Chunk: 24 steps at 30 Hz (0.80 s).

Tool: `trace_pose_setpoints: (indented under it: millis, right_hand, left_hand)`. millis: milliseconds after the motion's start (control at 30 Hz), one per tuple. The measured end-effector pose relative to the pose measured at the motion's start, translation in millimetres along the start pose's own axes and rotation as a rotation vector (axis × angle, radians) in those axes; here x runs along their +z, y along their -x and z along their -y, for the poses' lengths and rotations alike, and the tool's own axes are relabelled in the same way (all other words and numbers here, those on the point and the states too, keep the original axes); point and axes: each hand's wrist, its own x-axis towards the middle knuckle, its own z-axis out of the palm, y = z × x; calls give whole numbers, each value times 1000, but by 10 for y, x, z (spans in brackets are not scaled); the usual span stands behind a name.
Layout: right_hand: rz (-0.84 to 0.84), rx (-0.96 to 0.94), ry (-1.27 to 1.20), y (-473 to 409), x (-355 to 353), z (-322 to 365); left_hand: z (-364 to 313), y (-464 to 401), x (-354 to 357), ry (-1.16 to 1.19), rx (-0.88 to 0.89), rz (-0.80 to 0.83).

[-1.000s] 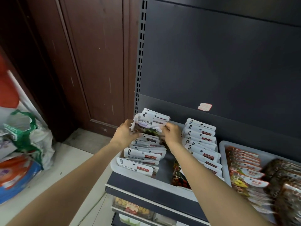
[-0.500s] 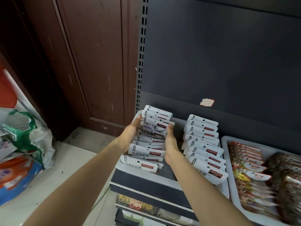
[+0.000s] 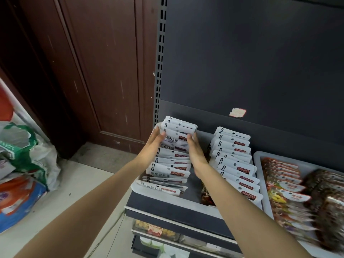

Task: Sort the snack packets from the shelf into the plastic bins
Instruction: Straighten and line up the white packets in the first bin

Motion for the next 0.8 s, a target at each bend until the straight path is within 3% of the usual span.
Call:
trace_pose_setpoints:
  millis: [100,233,567,800]
  right_hand:
    - [24,-9,52,-7,44,45]
    - [-83,-27,83,-116,-18,37]
    - [14,14,-128,-160,-59,-37]
    - [-141,-27,53,-80,-45,57]
  left_hand:
    - [-52,-213,5,52,-5,7]
    - [-135,-441,22,103,-50,-38]
    - [-136,-529,42,436,-205,94]
    - [-208,-440,-28,221,-120,-47]
